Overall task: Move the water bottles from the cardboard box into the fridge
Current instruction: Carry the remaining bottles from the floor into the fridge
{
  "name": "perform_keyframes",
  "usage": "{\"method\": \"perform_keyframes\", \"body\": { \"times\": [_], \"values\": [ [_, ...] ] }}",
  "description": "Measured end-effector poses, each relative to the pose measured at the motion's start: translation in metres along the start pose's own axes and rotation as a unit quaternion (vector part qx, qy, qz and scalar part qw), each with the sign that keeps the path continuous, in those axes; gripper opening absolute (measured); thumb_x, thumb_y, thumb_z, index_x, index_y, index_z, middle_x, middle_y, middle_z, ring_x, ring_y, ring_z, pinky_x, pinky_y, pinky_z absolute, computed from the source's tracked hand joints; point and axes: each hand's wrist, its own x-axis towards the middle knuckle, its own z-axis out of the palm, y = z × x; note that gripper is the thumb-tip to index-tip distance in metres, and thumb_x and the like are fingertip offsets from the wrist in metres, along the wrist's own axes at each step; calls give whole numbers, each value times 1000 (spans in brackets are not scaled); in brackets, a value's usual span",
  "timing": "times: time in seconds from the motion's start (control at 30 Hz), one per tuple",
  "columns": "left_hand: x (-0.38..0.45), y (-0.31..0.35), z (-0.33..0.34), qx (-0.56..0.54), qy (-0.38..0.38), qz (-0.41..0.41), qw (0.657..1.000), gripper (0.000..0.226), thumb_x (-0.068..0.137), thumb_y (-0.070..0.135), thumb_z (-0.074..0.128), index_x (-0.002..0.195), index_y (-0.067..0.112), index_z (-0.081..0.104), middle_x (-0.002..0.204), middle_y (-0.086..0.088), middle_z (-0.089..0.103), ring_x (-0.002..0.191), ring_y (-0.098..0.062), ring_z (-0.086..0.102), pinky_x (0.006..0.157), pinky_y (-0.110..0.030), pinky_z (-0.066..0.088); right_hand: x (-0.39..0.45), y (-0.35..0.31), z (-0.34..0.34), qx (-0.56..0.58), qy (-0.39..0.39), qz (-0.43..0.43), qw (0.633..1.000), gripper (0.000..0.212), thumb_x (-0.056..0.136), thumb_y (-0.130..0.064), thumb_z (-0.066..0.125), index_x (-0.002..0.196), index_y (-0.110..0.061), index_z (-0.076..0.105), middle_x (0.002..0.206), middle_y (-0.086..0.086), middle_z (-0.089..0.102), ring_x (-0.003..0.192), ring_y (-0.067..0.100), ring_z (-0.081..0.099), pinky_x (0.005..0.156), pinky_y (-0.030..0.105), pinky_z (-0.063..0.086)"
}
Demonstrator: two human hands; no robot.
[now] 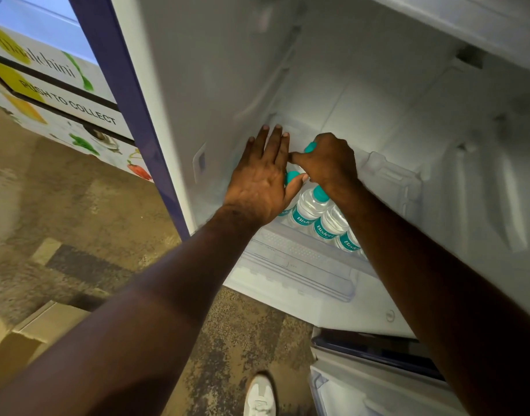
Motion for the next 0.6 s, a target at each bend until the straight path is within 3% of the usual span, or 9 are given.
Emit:
{"method": "perform_keyframes", "body": {
  "times": [0.17,0.33,0.6],
  "values": [
    [-1,0,2,0,1,-2,1000,95,80,69,-12,158,15,-16,168,-8,-19,154,-30,-18,126,-47,-5,-1,-4,-3,-61,-21,-9,998,59,90,-62,60,121,-11,60,118,9,68,101,25,65,79,28,42],
    [-2,0,2,-2,12,-12,1000,95,82,70,-10,160,16,-11,169,-7,-14,155,-30,-13,127,-46,-3,2,-9,-3,-48,-62,-17,997,58,95,-65,46,111,-11,62,110,9,72,92,26,70,88,33,56],
    [-5,2,0,-13,28,-11,999,85,96,69,7,161,15,-6,170,-7,-8,156,-28,-7,127,-43,0,-2,-3,-8,-17,-64,5,998,71,97,-70,29,118,-10,62,111,9,70,96,24,68,90,33,51]
  ]
}}
